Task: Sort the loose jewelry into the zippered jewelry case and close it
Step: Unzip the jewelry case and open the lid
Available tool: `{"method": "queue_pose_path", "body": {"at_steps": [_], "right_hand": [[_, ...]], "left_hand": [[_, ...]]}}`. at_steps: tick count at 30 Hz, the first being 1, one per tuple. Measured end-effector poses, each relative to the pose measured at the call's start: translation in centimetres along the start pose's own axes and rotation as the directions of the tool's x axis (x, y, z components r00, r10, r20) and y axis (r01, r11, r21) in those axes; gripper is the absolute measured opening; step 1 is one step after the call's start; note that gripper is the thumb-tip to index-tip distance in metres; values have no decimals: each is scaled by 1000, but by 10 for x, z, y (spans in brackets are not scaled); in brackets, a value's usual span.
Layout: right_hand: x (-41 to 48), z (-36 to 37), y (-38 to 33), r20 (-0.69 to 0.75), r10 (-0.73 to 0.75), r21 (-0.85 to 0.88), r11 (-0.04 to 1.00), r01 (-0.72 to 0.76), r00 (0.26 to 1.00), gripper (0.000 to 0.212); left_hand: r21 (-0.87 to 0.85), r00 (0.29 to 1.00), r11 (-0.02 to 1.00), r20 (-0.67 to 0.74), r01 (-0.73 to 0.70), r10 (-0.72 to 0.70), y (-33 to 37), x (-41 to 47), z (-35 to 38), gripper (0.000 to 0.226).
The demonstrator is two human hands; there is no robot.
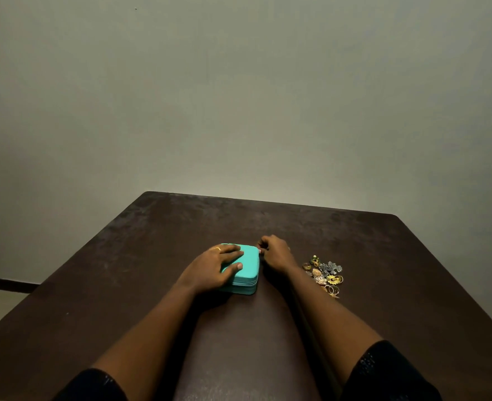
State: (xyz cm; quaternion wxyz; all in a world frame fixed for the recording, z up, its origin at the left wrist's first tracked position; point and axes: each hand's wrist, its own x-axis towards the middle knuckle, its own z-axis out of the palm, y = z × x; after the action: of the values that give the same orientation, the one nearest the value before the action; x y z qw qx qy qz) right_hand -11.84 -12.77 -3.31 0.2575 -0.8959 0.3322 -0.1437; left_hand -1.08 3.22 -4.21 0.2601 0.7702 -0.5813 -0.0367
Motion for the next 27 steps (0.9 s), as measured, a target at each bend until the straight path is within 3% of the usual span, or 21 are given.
{"method": "queue_pose_path", "body": {"at_steps": [5, 27], "right_hand": [[-17, -1, 0, -108, -20, -158, 987, 3, 994, 20], [-99, 14, 13, -233, 12, -59, 998, -26, 972, 16]], "left_hand": [[-191, 990, 980, -120, 56, -80, 7, -1, 14, 32], [-272, 953, 939, -156, 212, -260, 35, 5, 24, 34]]}}
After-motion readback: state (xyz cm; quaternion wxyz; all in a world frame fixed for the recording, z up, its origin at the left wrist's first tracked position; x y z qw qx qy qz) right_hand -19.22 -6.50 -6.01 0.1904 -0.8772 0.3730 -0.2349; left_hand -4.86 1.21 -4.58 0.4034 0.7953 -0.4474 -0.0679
